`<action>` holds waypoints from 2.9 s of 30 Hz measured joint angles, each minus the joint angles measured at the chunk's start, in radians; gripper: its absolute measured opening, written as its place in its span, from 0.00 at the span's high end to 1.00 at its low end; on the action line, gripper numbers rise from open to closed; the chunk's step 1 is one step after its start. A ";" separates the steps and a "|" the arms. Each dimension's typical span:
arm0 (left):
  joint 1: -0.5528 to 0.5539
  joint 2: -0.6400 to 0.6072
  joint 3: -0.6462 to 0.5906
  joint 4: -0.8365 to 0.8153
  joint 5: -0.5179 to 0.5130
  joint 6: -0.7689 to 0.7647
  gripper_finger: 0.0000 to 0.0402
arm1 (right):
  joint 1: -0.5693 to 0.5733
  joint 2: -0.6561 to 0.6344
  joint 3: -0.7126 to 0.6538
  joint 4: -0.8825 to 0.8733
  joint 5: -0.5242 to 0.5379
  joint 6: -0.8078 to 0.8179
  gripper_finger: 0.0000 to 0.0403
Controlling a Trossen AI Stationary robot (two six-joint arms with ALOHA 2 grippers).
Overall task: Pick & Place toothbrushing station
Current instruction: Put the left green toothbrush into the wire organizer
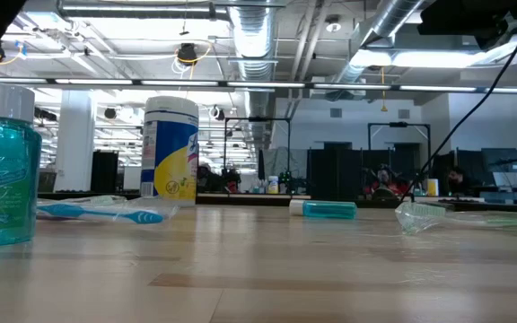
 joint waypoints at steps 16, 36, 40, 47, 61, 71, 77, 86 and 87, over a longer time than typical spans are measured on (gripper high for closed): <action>0.035 -0.009 -0.014 0.022 0.136 0.002 0.74 | 0.000 0.000 0.000 0.006 -0.214 0.005 0.73; 0.034 -0.015 -0.015 0.060 0.133 0.092 0.74 | 0.041 0.137 0.000 0.176 -0.436 0.037 0.73; 0.027 -0.015 -0.015 0.051 0.139 0.117 0.74 | 0.053 0.149 0.000 0.222 -0.459 0.029 0.73; 0.037 -0.015 -0.015 0.047 0.135 0.109 0.74 | 0.107 0.150 0.000 0.322 -0.525 -0.030 0.73; 0.042 -0.015 -0.015 0.039 0.124 0.109 0.74 | 0.140 0.150 0.000 0.282 -0.518 -0.009 0.73; 0.041 -0.015 -0.015 0.037 0.129 0.106 0.74 | 0.155 0.148 0.000 0.252 -0.519 0.008 0.73; 0.051 -0.041 -0.018 0.020 0.130 0.086 0.74 | 0.175 0.148 0.000 0.253 -0.520 0.008 0.73; 0.079 -0.150 -0.099 -0.095 0.128 0.050 0.75 | 0.162 0.148 0.000 0.258 -0.520 0.000 0.73; 0.073 -0.144 -0.102 -0.095 0.125 0.053 0.75 | 0.156 0.148 0.000 0.258 -0.520 0.000 0.73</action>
